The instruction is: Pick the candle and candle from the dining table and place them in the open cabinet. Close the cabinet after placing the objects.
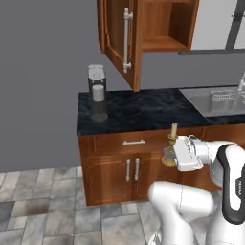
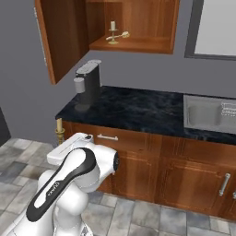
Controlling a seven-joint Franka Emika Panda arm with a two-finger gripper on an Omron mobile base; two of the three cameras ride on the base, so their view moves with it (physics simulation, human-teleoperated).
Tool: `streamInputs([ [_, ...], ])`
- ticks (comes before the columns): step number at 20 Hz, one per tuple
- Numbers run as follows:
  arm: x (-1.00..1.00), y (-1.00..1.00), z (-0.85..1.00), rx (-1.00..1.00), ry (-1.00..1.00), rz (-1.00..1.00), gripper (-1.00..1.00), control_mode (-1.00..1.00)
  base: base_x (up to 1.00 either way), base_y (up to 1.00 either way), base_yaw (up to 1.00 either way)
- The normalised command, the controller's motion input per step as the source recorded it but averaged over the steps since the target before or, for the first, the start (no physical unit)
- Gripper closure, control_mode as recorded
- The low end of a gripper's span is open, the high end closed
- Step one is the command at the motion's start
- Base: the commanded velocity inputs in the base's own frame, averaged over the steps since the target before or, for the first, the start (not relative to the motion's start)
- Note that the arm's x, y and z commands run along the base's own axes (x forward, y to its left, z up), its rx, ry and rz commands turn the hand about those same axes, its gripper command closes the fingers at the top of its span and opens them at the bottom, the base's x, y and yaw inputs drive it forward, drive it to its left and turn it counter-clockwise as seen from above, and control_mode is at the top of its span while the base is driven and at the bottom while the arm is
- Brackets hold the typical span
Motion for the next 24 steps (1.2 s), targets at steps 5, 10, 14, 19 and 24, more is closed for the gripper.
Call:
streamInputs([
  [5,0.00,0.00,0.00,0.00,0.00,0.00,1.00,1.00,0.24,-0.36,0.13],
  [10,0.00,0.00,0.00,0.00,0.00,0.00,1.00,1.00,0.24,-0.41,0.13],
  [14,0.00,0.00,0.00,0.00,0.00,0.00,1.00,1.00,0.28,-0.43,0.13],
  [19,0.00,0.00,0.00,0.00,0.00,0.00,1.00,1.00,0.40,-0.40,0.17],
  [24,0.00,0.00,0.00,0.00,0.00,0.00,1.00,1.00,0.48,-0.35,0.21],
])
